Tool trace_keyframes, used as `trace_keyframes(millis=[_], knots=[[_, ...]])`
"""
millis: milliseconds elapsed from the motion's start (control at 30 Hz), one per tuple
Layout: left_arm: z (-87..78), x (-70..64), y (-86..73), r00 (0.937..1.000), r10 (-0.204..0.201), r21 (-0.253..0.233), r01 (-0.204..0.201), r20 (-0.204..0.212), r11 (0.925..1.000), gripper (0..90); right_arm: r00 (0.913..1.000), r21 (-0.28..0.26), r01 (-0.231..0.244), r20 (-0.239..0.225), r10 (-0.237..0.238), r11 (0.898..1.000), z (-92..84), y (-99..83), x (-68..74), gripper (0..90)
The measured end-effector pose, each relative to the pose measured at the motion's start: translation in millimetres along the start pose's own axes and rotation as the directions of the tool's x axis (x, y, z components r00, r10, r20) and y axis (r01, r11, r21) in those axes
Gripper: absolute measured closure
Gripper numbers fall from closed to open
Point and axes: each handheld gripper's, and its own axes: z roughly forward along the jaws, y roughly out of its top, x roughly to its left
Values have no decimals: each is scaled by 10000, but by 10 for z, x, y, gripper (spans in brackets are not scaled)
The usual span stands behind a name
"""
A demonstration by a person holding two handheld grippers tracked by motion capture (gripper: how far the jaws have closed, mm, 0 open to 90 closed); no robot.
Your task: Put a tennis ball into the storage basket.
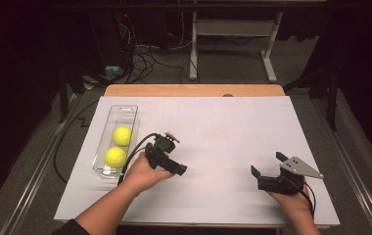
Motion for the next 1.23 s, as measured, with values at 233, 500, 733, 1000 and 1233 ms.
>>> trace_keyframes(millis=[233,500,733,1000,1233], knots=[[102,23,-288,9985,-545,-1819,543,36,9818,7,10000,5,58,-49,-58,10000,7,1,21,0],[161,50,-527,9994,-214,-3927,97,-253,9196,5,9996,-81,139,-256,-141,9999,18,10,92,0],[92,106,-682,9997,170,-5640,-42,174,8258,4,9986,-258,-34,-528,21,9997,16,16,175,0],[24,143,-766,9978,210,-6609,257,625,7500,3,9988,-533,-63,-478,38,9986,-74,12,260,0],[41,122,-771,9987,336,-6556,-2,384,7551,2,9994,-632,-82,-345,60,9980,-113,18,227,0]])
